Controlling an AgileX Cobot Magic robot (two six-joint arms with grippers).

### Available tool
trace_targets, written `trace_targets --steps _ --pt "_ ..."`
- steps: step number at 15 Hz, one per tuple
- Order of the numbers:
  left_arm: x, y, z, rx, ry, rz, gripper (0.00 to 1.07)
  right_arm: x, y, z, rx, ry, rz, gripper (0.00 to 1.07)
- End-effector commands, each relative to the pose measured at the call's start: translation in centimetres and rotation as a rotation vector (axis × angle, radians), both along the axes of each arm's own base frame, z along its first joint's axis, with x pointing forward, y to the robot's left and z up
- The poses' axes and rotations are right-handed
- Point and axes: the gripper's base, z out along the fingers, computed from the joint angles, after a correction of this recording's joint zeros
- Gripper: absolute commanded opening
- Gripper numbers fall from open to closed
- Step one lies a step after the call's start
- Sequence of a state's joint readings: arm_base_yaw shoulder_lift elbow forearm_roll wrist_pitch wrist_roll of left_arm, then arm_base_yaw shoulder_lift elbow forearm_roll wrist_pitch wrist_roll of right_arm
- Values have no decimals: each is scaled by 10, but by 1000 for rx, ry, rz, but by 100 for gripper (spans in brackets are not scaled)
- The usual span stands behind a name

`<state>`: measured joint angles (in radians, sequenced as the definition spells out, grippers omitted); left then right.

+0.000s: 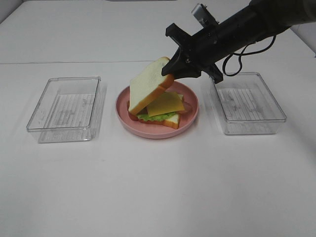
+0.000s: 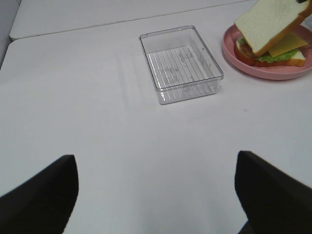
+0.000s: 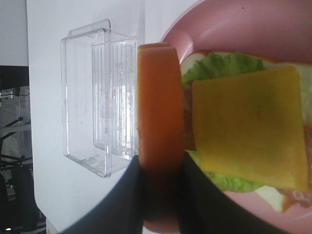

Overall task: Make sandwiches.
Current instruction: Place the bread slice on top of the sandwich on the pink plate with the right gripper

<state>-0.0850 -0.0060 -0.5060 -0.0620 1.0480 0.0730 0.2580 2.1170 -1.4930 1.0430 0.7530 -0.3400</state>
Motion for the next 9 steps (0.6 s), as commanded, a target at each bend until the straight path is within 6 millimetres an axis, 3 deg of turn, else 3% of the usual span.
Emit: trace_targets --steps 1,4,5,9 --pt "-2 0 -1 -9 -22 0 83 3 -1 -6 3 7 -31 0" --pt "-2 0 -1 -9 -22 0 83 4 -4 -10 -42 10 -53 1" --pt "-2 0 -1 -9 -22 0 83 4 -5 -11 -59 21 -59 7" --pt "-2 0 -1 -9 -22 0 83 2 -6 -12 -71 40 -51 51"
